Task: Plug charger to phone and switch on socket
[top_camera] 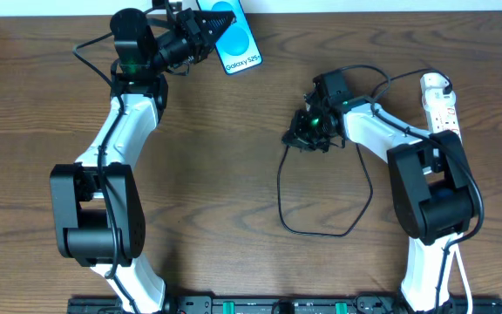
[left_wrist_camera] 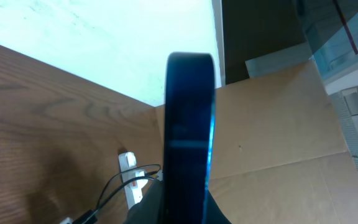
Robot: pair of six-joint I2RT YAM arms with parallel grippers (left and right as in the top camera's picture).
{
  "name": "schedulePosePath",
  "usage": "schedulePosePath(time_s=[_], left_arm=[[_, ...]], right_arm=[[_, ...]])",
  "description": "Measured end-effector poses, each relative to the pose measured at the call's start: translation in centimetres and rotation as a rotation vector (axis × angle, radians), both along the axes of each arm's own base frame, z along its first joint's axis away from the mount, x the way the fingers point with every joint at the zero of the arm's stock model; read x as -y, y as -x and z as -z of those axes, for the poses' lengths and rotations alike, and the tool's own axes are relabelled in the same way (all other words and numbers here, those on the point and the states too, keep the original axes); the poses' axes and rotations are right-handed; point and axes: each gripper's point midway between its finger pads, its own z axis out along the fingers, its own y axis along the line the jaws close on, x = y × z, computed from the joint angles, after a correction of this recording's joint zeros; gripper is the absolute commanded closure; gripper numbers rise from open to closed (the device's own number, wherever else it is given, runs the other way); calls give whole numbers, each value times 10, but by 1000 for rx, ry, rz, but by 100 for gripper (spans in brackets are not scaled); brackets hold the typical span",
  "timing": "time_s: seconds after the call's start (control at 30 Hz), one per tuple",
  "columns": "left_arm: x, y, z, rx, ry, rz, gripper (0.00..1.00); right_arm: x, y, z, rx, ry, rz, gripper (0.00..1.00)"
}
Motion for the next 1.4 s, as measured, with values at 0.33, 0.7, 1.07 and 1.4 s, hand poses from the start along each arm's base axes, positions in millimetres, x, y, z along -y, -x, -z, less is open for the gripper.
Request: schedulePosePath(time_s=[0.33,0.7,1.07,1.4], left_arm=[[0,0,0,0,0,2,93],[1,1,0,0,0,8,93],[1,1,0,2,0,6,93],[1,1,-1,4,0,6,93]], right_arm=[[-22,-17,-21,140,-242,-141,99],[-47,-9,-126,373,-794,-454,99],[-59,5,-175,478,-932,-628,99],[-58,5,-196,462,-942,-621,99]])
